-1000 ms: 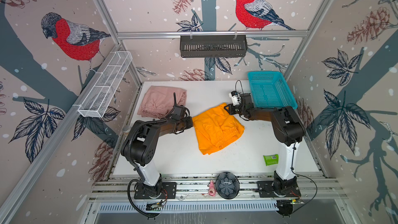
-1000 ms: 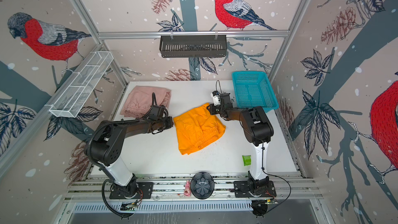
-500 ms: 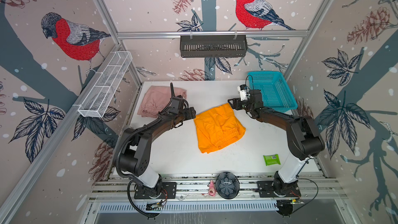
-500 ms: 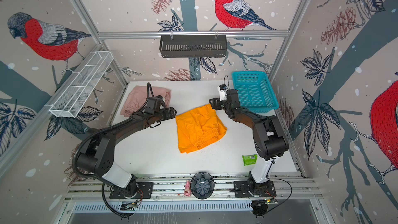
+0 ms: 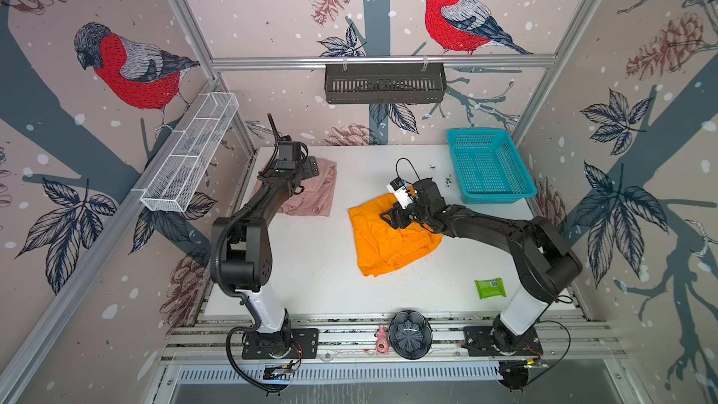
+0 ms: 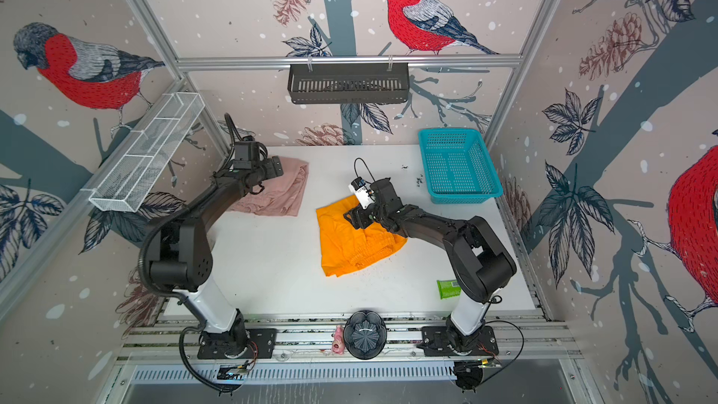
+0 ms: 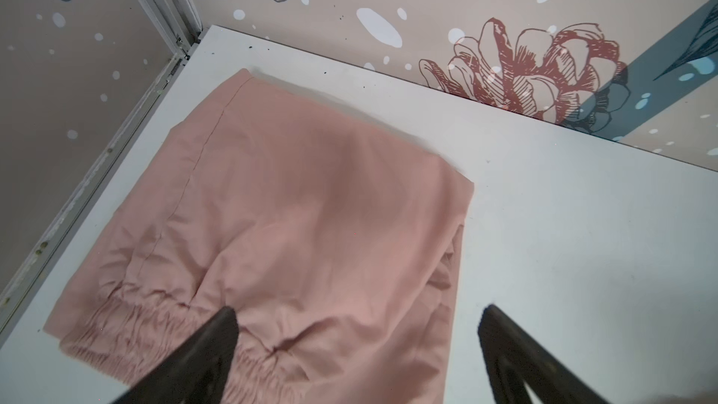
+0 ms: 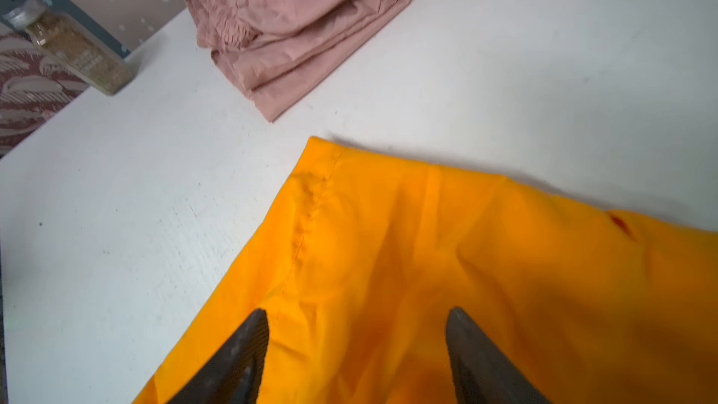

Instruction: Fold and stack the shorts

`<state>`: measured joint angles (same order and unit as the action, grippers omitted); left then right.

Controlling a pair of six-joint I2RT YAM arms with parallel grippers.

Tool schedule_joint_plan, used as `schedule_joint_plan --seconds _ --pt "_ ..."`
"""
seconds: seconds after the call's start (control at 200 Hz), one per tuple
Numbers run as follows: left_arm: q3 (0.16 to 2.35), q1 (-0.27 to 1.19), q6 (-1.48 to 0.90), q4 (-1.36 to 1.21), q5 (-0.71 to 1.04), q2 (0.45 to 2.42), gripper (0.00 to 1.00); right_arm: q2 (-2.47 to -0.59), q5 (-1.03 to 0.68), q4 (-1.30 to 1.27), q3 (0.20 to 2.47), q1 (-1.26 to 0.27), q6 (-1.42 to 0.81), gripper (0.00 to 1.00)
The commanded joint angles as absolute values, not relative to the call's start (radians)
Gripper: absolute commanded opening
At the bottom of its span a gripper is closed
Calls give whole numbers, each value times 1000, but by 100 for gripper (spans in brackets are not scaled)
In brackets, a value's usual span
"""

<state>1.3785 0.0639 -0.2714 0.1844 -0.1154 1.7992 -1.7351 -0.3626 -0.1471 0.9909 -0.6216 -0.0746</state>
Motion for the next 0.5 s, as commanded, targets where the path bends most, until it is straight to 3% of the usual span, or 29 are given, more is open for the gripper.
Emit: schedule_joint_plan --seconds 0.0,0.29,0.495 --pt "1438 52 -195 204 -107 1883 97 -1764 -401 -120 991 -641 -12 73" --pt "1469 -29 -267 235 51 2040 97 -1843 -358 -112 1005 -643 -10 74" --pt "1294 -28 -331 158 167 2000 97 -1840 -350 -149 992 -602 -54 75"
